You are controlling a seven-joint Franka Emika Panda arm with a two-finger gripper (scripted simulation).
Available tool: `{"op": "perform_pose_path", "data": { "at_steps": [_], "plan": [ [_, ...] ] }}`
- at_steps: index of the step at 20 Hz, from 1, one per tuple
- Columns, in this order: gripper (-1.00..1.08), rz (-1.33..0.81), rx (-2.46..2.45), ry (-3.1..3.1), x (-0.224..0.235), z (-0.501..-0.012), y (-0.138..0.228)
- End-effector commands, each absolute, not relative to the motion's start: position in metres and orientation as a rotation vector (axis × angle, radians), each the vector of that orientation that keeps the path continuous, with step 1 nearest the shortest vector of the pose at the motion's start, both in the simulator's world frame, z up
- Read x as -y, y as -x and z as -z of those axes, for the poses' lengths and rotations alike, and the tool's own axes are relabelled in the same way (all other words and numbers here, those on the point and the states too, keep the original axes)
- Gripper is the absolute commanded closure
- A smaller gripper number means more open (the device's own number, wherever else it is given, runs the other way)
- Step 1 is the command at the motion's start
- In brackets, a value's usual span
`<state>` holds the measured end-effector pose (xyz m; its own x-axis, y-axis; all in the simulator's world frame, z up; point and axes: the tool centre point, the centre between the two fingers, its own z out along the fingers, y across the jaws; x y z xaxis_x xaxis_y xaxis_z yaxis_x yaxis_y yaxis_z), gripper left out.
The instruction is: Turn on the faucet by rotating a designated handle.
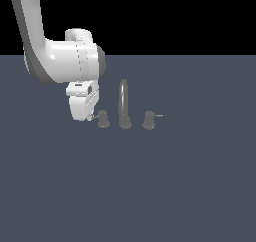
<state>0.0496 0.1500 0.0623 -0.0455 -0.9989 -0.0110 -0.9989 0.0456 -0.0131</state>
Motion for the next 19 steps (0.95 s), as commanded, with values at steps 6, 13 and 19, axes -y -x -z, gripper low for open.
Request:
{"op": "perform_pose_path", "data": {
  "at_steps": [6, 13, 19],
  "plan": [
    [1.08, 0.001, -2.278, 2.158, -0.123, -0.063, -0.032],
    [1.08, -0.005, -2.257, 2.172, -0.117, -0.062, -0.028],
    [1.08, 0.000, -2.281, 2.159, -0.077, -0.063, -0.033]
  ]
}}
